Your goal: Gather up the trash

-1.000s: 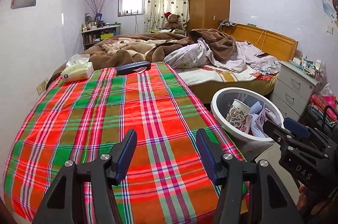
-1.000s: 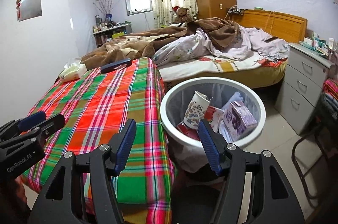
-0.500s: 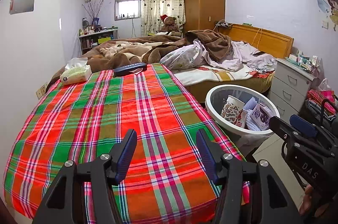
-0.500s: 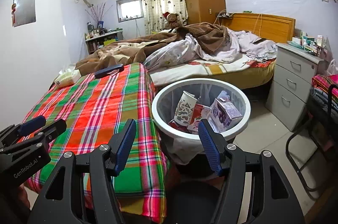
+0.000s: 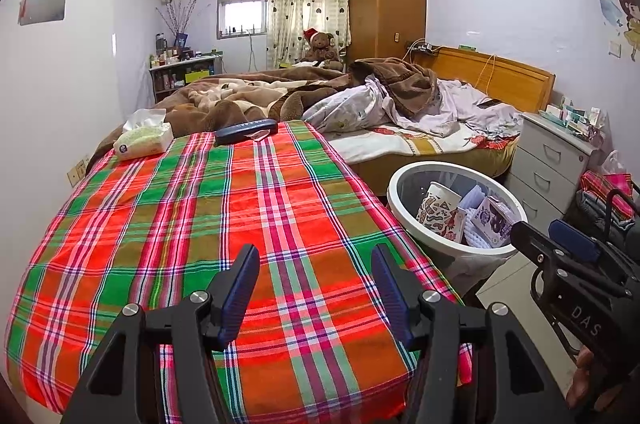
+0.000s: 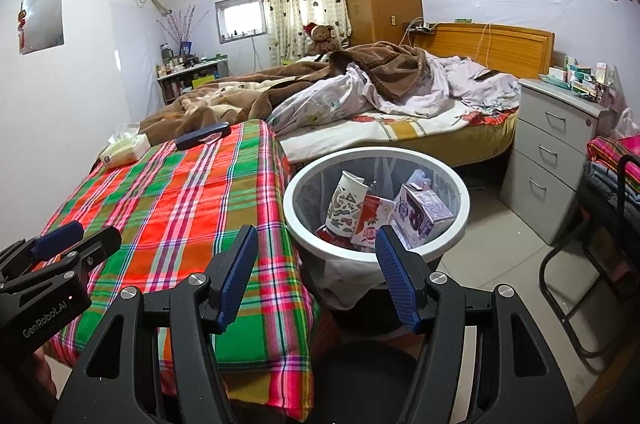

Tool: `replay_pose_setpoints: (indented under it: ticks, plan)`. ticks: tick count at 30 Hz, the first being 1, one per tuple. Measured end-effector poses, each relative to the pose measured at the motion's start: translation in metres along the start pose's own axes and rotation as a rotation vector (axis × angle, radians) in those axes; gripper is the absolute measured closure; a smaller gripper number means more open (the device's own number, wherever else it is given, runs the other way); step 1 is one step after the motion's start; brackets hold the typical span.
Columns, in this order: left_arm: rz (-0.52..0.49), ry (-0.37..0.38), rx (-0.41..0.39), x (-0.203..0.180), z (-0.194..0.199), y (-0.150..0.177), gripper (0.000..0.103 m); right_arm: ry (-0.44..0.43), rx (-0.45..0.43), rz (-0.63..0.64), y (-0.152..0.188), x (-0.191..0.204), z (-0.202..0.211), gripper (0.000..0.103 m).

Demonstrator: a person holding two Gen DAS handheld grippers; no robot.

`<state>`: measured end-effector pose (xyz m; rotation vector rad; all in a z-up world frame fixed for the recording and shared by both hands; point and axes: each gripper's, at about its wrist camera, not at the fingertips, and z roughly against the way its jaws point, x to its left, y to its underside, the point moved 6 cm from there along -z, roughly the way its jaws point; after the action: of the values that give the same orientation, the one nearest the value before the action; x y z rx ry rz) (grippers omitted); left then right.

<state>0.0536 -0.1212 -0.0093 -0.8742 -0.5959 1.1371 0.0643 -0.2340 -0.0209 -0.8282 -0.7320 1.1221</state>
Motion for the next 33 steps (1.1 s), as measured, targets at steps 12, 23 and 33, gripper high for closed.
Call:
replay_pose_setpoints:
  ticks: [12, 23, 33]
  plan:
    - [0.000, 0.007, -0.001, 0.0005, 0.0030, 0.0000, 0.045, -0.001, -0.002, -0.001, -0.0004, -0.0002, 0.0000, 0.040]
    - [-0.002, 0.007, -0.004, -0.0007, 0.0032, -0.0009, 0.045, -0.001, -0.002, 0.000, 0.0000, -0.0004, 0.0010, 0.040]
    - [-0.001, 0.007, -0.007, -0.0015, 0.0040, -0.0018, 0.045, -0.001, -0.002, -0.001, -0.0001, -0.0003, 0.0011, 0.040]
